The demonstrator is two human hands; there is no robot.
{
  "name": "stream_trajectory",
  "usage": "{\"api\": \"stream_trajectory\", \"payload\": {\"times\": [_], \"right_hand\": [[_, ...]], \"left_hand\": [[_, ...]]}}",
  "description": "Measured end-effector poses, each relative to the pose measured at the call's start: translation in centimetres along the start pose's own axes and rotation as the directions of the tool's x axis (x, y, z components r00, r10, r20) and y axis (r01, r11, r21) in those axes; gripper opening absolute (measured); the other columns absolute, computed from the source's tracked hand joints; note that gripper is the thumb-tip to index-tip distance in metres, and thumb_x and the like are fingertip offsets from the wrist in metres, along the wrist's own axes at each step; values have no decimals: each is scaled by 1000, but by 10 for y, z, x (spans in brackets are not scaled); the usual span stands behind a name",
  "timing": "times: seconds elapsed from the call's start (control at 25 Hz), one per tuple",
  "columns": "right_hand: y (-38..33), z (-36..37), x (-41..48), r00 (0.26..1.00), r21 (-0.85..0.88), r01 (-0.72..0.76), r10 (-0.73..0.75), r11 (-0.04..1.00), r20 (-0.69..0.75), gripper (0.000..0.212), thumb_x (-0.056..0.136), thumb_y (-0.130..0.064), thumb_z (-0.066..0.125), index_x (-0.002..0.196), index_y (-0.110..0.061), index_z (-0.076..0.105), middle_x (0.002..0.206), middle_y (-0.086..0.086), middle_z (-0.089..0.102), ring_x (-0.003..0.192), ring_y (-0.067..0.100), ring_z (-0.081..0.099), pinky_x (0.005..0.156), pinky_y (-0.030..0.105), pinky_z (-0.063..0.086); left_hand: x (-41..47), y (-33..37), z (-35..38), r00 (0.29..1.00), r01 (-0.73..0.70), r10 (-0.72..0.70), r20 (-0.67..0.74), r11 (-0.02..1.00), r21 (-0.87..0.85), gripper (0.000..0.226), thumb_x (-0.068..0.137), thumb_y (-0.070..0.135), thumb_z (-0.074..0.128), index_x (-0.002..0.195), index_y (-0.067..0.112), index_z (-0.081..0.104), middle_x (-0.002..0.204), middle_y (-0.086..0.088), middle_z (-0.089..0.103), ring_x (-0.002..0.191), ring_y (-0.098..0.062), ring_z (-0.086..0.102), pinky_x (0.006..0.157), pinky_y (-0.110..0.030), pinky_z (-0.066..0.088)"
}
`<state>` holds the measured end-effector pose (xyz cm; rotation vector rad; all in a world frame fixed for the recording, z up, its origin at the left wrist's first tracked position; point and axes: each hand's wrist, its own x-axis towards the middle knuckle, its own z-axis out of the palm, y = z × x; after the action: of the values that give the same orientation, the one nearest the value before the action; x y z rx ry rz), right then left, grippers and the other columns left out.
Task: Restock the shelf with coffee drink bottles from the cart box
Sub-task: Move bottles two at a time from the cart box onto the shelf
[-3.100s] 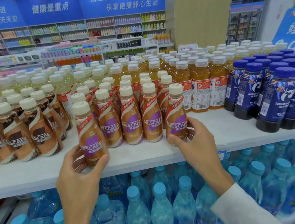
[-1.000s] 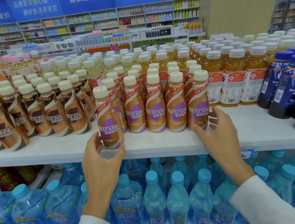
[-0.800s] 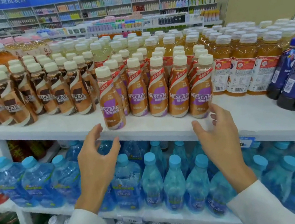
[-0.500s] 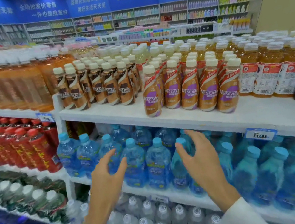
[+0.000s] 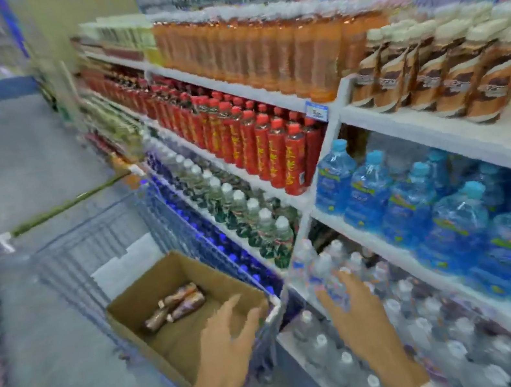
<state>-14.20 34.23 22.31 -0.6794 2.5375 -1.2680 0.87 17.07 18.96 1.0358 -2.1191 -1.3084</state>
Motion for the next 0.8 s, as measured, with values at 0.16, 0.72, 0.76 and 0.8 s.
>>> {"api": "stream_trajectory", "payload": {"times": [0.16, 0.72, 0.76, 0.8], "right_hand": [[-10, 76, -9, 983, -6, 12, -11, 1000, 184, 40, 96, -56, 58, 125, -29, 61, 128, -9, 61, 116, 0, 56, 87, 13, 40], [1, 230, 90, 826, -167, -107, 181, 980, 533, 66, 98, -61, 50, 154, -28, 41, 159, -11, 40, 145, 13, 37, 115, 31, 33], [4, 239, 103, 814, -191, -110, 199, 975, 546, 65, 98, -61, 50, 153, -27, 41, 158, -10, 41, 145, 14, 38, 114, 31, 34], [6, 247, 114, 803, -213, -112, 215, 971, 556, 63, 99, -60, 49, 153, -27, 42, 157, -10, 43, 144, 14, 39, 113, 31, 35]], "left_hand": [[-20, -54, -57, 985, 155, -155, -72, 988, -8, 50, 94, 52, 65, 137, 29, 59, 136, 8, 62, 125, -14, 55, 108, -33, 43], [67, -170, -75, 858, 501, -501, -115, 865, -35, 53, 94, 54, 61, 138, 24, 59, 139, 4, 61, 125, -12, 54, 107, -32, 42], [80, -178, -71, 841, 530, -528, -115, 848, -17, 54, 95, 53, 61, 139, 22, 58, 141, 2, 61, 128, -16, 55, 109, -35, 42], [91, -184, -67, 826, 556, -552, -114, 831, 4, 55, 96, 52, 61, 141, 20, 58, 141, 0, 61, 129, -19, 55, 110, -37, 43]]}}
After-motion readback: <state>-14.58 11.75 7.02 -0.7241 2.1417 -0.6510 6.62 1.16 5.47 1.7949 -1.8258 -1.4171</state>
